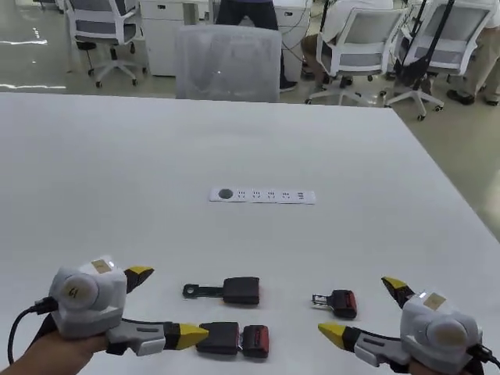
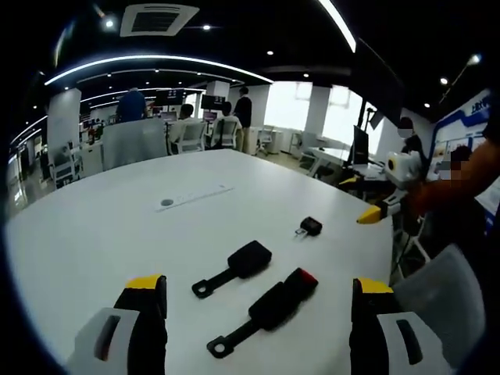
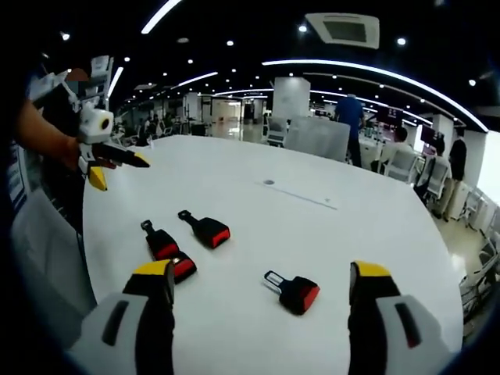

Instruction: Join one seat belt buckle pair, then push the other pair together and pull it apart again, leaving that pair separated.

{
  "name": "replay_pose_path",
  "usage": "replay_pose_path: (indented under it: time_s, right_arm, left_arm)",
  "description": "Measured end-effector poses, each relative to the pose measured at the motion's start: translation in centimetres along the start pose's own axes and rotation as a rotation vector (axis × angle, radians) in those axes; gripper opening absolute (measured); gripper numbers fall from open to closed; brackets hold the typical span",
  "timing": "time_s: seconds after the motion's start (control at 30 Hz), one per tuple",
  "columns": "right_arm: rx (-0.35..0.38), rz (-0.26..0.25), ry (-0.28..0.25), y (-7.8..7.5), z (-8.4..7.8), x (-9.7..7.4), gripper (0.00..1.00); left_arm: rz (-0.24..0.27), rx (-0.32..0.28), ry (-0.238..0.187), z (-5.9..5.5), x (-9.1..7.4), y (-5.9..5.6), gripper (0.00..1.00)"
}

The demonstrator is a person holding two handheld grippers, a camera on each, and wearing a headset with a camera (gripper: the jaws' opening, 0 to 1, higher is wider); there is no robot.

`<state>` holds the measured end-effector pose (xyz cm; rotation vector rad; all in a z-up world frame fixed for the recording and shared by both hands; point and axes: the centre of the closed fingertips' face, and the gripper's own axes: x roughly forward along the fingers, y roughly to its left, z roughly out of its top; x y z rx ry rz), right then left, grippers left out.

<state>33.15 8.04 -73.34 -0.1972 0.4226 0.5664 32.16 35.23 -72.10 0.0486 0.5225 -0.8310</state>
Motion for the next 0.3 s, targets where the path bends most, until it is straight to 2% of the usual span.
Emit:
replay_pose_path:
  time_s: [0.2,0.3]
  right_arm:
    - [-0.013,0.014,0.000,2.2,-0.5,-1.4,0.97]
    - [-0.026,0.019,-0.003,3.4,-0.5,-2.2,0.98]
  left_arm:
    - [0.017,0.002,-0.021,-1.0,-2.5,-0.3,1.00]
    - [0.034,-0.024,-0.059,-0.9,-3.8,-0.2,1.00]
